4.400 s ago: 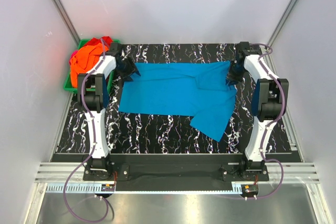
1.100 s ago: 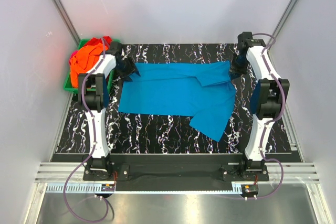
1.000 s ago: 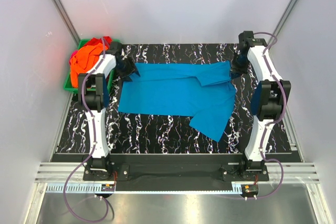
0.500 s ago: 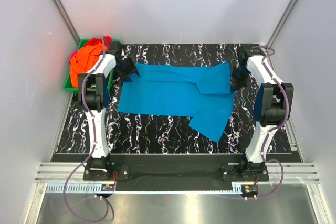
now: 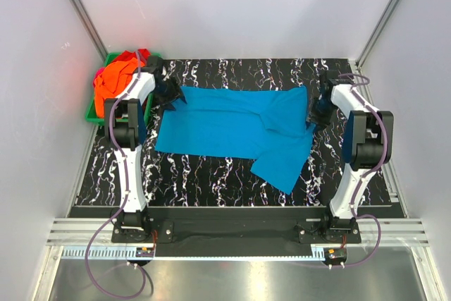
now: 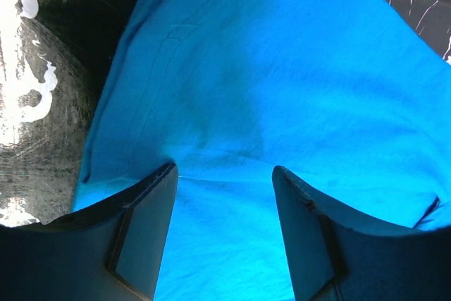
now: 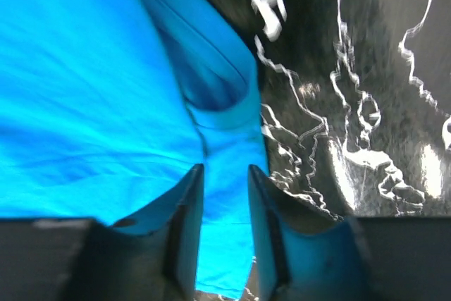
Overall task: Fold and stack the t-shirts
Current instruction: Fold the tshirt
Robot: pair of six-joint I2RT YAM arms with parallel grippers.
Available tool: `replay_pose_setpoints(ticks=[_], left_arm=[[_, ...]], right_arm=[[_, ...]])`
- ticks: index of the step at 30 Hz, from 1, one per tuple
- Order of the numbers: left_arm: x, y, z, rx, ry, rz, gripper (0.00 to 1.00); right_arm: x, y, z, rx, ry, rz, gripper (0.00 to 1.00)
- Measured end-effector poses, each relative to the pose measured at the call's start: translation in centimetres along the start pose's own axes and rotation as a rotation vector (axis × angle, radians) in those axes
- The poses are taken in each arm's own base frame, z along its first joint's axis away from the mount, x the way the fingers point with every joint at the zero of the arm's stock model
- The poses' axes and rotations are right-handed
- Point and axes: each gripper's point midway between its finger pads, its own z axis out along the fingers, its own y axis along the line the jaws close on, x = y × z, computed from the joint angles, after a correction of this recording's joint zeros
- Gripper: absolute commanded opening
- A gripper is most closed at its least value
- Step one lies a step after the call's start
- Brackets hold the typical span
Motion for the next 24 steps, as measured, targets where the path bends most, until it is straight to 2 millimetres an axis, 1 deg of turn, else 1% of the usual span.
replay_pose_setpoints(ticks=[2,4,5,7,9,11,15,18,20,22,24], left_arm=[[0.0,-0.1,0.0,0.006,0.0,-0.006,0.65],[0.1,-0.1,-0.1,0.015,0.003,-0.012,0.65],[0.2,-0.1,-0.1,0.019,0.007,-0.015,0.65],[0.1,-0.3,-0.2,0.028,0.009,-0.022,0.65],[0.1,-0.6,-0.2,0.05,0.01,-0.029,0.66],[-0.1,-1.1,-0.1,0.08,0.006,-0.037,0.66],[-0.8,-2.5,0.0,0.149,-0.017,-0.048,0.67],[-1.6,-3.3,0.4,0.194,-0.042,-0.047,0.67],[-1.9,-3.6,0.8,0.208,-0.049,-0.046,0.67],[-2.2,-3.9,1.0,0.218,-0.051,-0.056,0.67],[-3.0,-4.3,0.9,0.226,-0.067,-0.061,0.67]], right_arm=[[-1.4,0.5,-0.6,-0.035,-0.03,0.002,0.43],[-3.3,1.3,-1.4,-0.082,-0.071,0.003,0.45],[-4.7,2.0,-1.9,-0.114,-0.093,0.003,0.45],[-8.3,3.6,-2.5,-0.18,-0.161,0.0,0.48],[-11.4,5.1,-2.3,-0.24,-0.215,-0.008,0.52],[-13.6,6.3,-1.5,-0.282,-0.24,-0.014,0.53],[-16.2,7.3,1.3,-0.295,-0.251,-0.02,0.53],[-16.6,7.3,3.3,-0.289,-0.241,-0.024,0.54],[-16.8,7.3,4.3,-0.286,-0.235,-0.029,0.54],[-17.8,7.7,4.8,-0.291,-0.247,-0.035,0.53],[-18.7,8.0,5.1,-0.299,-0.268,-0.037,0.52]])
